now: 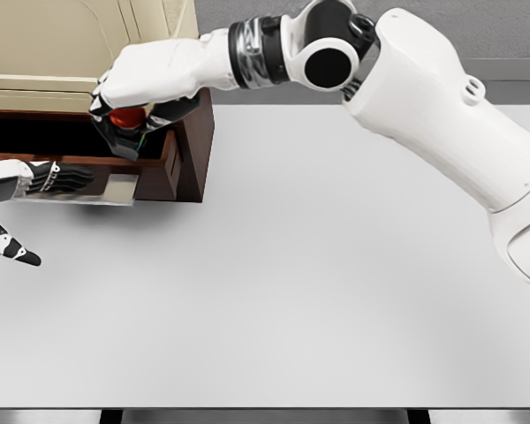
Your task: Open the cabinet drawer with left arm, and place a switch into the drawer with right arm
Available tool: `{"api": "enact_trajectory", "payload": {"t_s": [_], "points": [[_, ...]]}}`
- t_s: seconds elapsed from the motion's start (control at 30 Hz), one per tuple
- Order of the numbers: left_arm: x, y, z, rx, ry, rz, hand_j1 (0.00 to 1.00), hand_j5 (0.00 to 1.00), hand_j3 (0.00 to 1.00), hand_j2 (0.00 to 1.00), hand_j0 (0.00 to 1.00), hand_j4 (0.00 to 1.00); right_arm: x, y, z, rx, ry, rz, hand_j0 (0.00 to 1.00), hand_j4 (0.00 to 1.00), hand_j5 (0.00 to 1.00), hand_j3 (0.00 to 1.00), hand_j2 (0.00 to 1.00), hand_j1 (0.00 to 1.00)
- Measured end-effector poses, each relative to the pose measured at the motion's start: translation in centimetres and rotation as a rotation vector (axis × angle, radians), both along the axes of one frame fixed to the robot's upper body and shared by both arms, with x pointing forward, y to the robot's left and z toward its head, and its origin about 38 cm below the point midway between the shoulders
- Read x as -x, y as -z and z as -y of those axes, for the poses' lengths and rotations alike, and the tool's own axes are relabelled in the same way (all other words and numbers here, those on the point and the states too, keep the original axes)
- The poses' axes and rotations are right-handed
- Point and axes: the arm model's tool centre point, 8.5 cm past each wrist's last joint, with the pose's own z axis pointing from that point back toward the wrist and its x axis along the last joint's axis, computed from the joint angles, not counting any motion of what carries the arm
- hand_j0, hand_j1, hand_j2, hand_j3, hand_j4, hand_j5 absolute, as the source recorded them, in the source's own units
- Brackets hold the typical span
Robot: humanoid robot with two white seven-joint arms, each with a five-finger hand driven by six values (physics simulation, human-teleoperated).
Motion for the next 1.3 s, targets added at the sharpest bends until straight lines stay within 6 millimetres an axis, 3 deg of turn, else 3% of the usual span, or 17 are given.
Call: {"api": "enact_trajectory", "payload": {"t_s": [0.97, 1.0, 1.03, 1.1, 1.3], "points": [[1.1, 0.3, -1.3, -0.001, -0.035, -0.046, 1.0, 1.0, 1.0, 1.0, 1.0, 1.0, 0.1, 0.4, -2.6, 0.087, 0.005, 0.135, 0.46, 0.46, 0.46, 0.46, 0.46, 0.46], [1.1, 0.3, -1.4, -0.008, -0.034, -0.044, 1.0, 1.0, 1.0, 1.0, 1.0, 1.0, 0.0, 0.5, -2.6, 0.088, 0.008, 0.134, 0.48, 0.48, 0.48, 0.48, 0.48, 0.48], [1.1, 0.3, -1.4, -0.009, -0.035, -0.044, 1.0, 1.0, 1.0, 1.0, 1.0, 1.0, -0.1, 0.6, -2.7, 0.089, 0.012, 0.13, 0.56, 0.56, 0.56, 0.56, 0.56, 0.56], [1.1, 0.3, -1.4, -0.012, -0.034, -0.042, 1.0, 1.0, 1.0, 1.0, 1.0, 1.0, -0.5, 0.7, -2.8, 0.09, 0.026, 0.119, 1.0, 1.0, 1.0, 1.0, 1.0, 1.0], [1.1, 0.0, -1.4, -0.024, -0.01, -0.006, 1.0, 1.0, 1.0, 1.0, 1.0, 1.0, -0.6, 0.9, -3.0, 0.088, 0.032, 0.11, 1.0, 1.0, 1.0, 1.0, 1.0, 1.0]]}}
